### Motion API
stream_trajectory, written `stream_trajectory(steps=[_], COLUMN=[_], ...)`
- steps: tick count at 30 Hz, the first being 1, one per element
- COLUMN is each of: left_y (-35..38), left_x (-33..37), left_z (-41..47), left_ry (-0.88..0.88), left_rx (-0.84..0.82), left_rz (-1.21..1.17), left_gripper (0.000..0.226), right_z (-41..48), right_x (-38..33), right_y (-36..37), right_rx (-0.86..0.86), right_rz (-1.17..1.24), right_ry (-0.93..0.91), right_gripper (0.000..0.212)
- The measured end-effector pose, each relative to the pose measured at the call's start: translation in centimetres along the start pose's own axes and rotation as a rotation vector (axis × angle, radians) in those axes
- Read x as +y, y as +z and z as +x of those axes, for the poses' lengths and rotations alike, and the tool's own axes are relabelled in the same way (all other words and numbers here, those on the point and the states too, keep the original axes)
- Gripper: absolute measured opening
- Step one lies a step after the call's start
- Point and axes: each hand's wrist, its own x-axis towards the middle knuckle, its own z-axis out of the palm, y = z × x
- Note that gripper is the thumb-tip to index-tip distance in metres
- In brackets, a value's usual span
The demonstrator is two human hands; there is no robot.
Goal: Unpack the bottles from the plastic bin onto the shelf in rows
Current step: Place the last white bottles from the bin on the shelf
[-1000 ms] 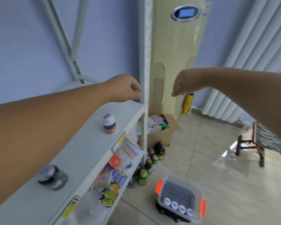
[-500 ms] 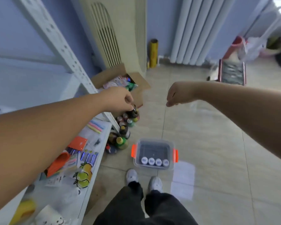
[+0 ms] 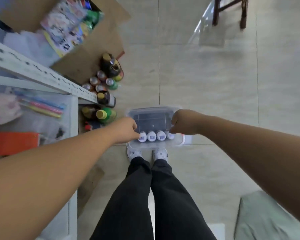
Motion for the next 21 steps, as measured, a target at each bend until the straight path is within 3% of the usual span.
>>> stream_trajectory(steps=[3, 9, 16, 21], left_y=[3.4, 8.6, 13.3, 15.6], left_x=[-1.5, -3.1, -4.0, -3.9], left_z=[4.3, 10.5, 15.6, 17.3], left_ry=[-0.005, -0.009, 0.004, -0.066], left_rx=[-0.028, -0.047, -0.07, 0.029], left_rz=[-0.02, -0.051, 0.105, 0.147], left_gripper=[0.037, 0.019, 0.01, 0.009], right_z=[4.1, 11.1, 17.2, 19.3], right_x=[-0.6, -1.9, -1.7, -1.5], right_y=[4.6, 10.9, 15.1, 18.8], right_rx=[-0.021, -0.028, -0.032, 0.2], right_rz=[-0.052, -0.044, -0.034, -0.158], right_ry=[-0.043, -0.056, 0.113, 0.045], right_gripper=[0.024, 0.019, 0.015, 0.016])
